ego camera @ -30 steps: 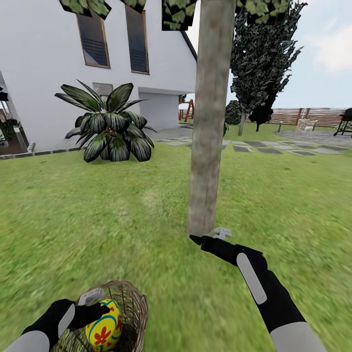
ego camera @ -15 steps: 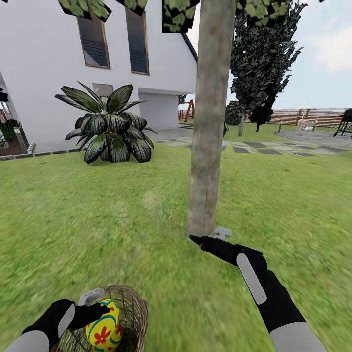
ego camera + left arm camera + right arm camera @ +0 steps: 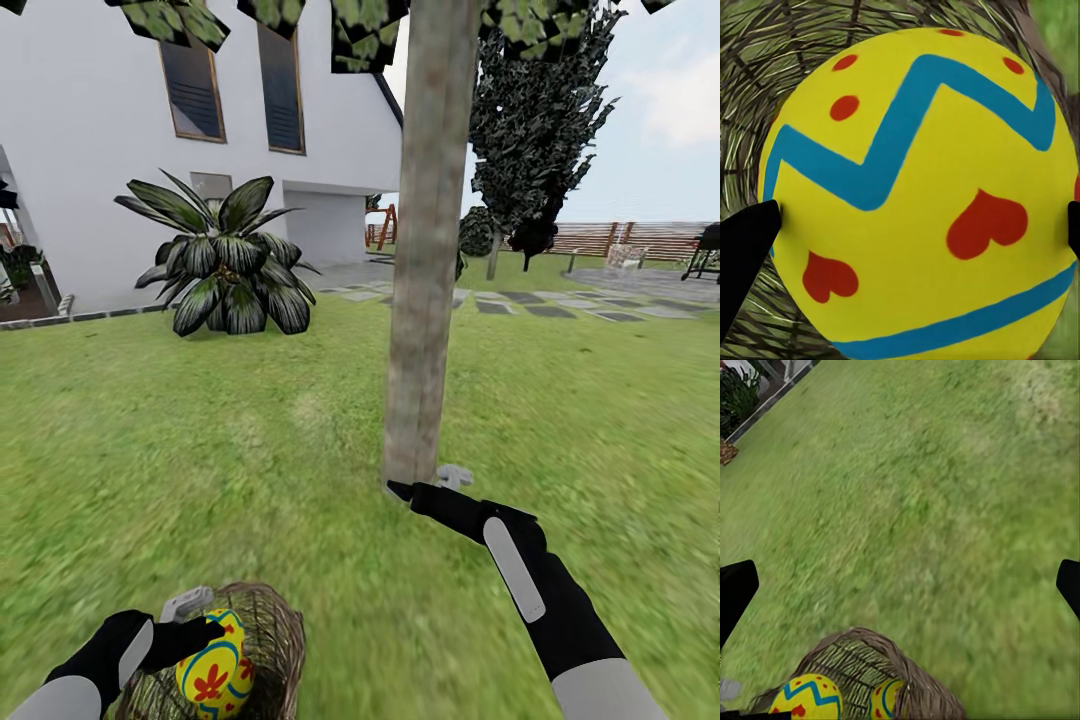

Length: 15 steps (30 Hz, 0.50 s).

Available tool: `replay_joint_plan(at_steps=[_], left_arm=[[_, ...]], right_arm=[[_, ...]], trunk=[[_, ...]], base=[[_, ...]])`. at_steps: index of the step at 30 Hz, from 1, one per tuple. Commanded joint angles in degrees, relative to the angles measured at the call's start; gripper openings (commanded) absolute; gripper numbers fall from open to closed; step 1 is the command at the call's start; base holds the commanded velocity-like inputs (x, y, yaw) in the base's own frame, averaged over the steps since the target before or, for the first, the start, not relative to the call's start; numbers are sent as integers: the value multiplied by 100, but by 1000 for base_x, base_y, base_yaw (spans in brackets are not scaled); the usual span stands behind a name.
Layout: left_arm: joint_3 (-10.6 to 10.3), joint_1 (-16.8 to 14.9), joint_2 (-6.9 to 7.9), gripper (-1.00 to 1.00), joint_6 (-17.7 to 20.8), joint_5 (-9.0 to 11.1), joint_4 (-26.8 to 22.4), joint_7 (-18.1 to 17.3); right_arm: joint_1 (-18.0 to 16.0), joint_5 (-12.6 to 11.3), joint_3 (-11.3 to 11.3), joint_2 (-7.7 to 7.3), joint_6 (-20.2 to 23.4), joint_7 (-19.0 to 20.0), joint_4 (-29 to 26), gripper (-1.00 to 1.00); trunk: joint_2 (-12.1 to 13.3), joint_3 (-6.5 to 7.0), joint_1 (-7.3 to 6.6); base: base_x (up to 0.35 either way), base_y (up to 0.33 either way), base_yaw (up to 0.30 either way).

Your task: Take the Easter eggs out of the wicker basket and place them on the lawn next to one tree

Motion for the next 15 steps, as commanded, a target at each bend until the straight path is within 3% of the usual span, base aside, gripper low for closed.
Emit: replay_joint_plan(at_steps=[1, 8, 15], left_arm=[[36, -2, -3, -100, 43, 4, -12, -19], [36, 5, -1, -100, 284, 7, -466, -19], [41, 6, -3, -100, 325, 0, -573, -19]], right_arm=[[-4, 7, 5, -3, 20, 10, -4, 100], [-4, 8, 9, -2, 16, 11, 2, 100], [-4, 6, 4, -4, 13, 11, 4, 100]], trunk=[[39, 12, -24], [319, 138, -177], [600, 264, -331]], base=[[-27, 0, 0], [-106, 0, 0], [-101, 0, 0]])
